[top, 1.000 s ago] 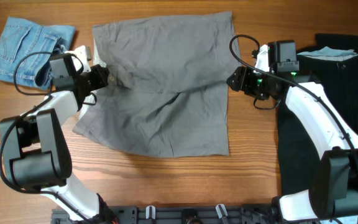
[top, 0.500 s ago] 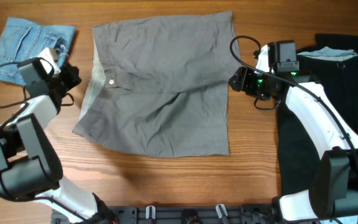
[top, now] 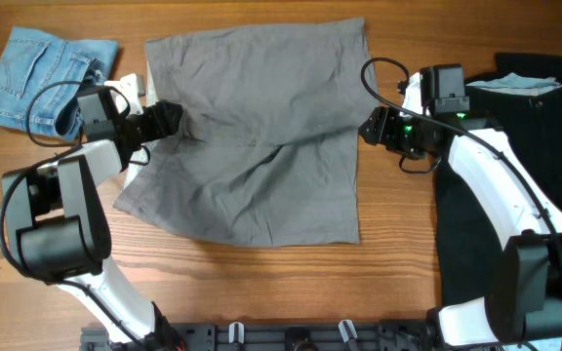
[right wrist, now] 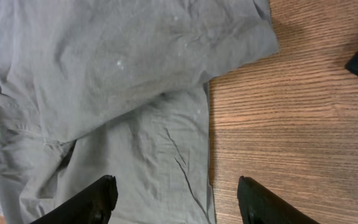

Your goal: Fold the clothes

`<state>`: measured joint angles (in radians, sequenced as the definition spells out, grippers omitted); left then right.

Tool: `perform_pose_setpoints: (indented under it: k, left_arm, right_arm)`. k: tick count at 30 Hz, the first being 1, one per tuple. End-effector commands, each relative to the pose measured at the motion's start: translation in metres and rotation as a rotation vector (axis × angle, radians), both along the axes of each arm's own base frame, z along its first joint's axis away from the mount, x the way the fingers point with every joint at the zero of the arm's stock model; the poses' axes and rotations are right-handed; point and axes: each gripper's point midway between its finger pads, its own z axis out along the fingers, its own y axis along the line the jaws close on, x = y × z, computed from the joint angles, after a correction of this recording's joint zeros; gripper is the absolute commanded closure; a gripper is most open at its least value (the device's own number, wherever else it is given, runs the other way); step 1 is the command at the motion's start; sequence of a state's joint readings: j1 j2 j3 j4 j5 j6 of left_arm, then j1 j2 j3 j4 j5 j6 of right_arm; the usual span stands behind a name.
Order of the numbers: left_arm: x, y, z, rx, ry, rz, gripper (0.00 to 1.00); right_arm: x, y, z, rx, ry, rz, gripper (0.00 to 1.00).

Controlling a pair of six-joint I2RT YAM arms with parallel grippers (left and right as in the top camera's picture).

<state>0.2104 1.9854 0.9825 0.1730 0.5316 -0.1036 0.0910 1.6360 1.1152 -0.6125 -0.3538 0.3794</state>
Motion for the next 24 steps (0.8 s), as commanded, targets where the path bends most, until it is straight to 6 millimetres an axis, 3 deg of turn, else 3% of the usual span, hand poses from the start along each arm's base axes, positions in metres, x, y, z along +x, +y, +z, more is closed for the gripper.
perform_pose_setpoints:
  k: [1, 2, 4, 5, 8, 14, 16, 24]
  left_arm:
    - [-0.001, -0.002, -0.015, 0.007, 0.014, -0.019, 0.51]
    - [0.001, -0.002, -0.013, 0.006, 0.002, -0.017, 0.68]
    - [0.001, -0.008, -0.007, -0.029, -0.018, -0.045, 0.93]
    - [0.001, -0.010, -0.002, -0.053, -0.031, -0.063, 0.96]
    - [0.003, 0.001, 0.020, -0.103, -0.070, -0.039, 0.96]
    - [0.008, 0.033, 0.082, -0.094, -0.190, 0.036, 0.96]
    - [0.010, 0.041, 0.082, -0.061, -0.190, 0.074, 0.96]
    - [0.005, 0.089, 0.046, 0.135, -0.068, 0.300, 0.96]
  right_arm:
    - [0.001, -0.002, 0.002, -0.021, -0.012, 0.006, 0.33]
    - [0.001, -0.002, 0.002, -0.021, -0.012, 0.006, 0.33]
    - [0.001, -0.002, 0.002, -0.021, -0.013, 0.006, 0.33]
    - [0.001, -0.002, 0.002, -0.021, -0.012, 0.006, 0.33]
    - [0.001, -0.003, 0.001, -0.028, -0.014, 0.003, 0.33]
    - [0.002, -0.006, 0.000, -0.047, -0.015, -0.007, 0.32]
    - [0.002, -0.007, 0.000, -0.051, -0.016, -0.008, 0.32]
    - [0.003, -0.010, -0.001, -0.068, -0.017, -0.016, 0.29]
